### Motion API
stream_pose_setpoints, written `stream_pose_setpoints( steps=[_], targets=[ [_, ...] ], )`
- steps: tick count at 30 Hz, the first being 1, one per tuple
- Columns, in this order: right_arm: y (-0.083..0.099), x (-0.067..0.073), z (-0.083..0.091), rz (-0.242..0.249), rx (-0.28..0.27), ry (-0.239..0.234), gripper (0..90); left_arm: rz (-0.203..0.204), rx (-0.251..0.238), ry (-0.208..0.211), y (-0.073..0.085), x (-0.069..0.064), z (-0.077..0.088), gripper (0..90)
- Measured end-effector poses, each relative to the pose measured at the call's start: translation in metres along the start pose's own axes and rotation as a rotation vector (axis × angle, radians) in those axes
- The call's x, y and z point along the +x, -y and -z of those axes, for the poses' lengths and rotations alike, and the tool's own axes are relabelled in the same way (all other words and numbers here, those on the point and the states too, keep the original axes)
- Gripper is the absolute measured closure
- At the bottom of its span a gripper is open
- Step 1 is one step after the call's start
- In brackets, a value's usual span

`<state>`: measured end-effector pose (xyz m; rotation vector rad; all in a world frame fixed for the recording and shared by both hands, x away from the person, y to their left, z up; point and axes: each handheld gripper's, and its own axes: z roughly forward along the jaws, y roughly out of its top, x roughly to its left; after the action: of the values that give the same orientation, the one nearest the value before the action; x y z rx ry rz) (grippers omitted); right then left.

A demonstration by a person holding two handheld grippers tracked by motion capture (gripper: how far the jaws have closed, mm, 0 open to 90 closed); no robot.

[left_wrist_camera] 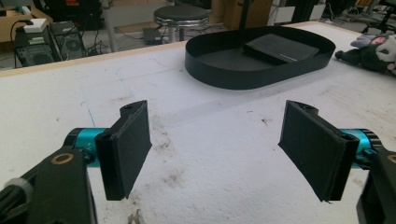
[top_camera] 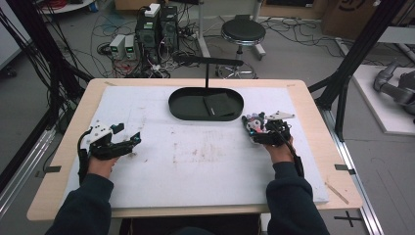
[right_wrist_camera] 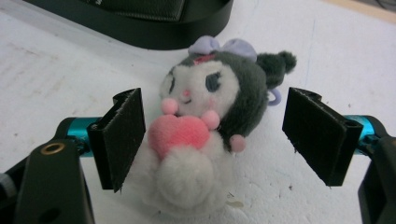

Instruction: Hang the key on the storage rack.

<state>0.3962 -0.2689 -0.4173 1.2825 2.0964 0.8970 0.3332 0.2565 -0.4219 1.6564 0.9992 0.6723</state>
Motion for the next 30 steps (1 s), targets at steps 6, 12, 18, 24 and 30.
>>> stream_pose_setpoints(
  steps=[6,12,18,24,30],
  targets=[
    [0.002,0.008,-0.013,0.043,0.056,-0.001,21.5,0.003,0.003,0.0,0.0,0.0,-0.001,24.3],
    [-0.002,0.016,-0.009,0.109,0.036,0.066,27.2,0.003,0.002,0.002,0.0,0.0,-0.001,24.3],
    [0.002,0.015,-0.018,0.058,0.085,0.001,20.6,0.0,0.005,0.003,0.0,0.001,-0.002,24.6],
    [0.0,0.013,-0.02,0.079,0.091,-0.025,40.0,0.001,0.007,0.004,0.0,0.001,-0.002,24.9],
    [0.0,0.0,-0.011,0.009,0.064,-0.087,46.7,0.004,0.004,0.002,0.0,0.0,-0.002,25.1]
  ],
)
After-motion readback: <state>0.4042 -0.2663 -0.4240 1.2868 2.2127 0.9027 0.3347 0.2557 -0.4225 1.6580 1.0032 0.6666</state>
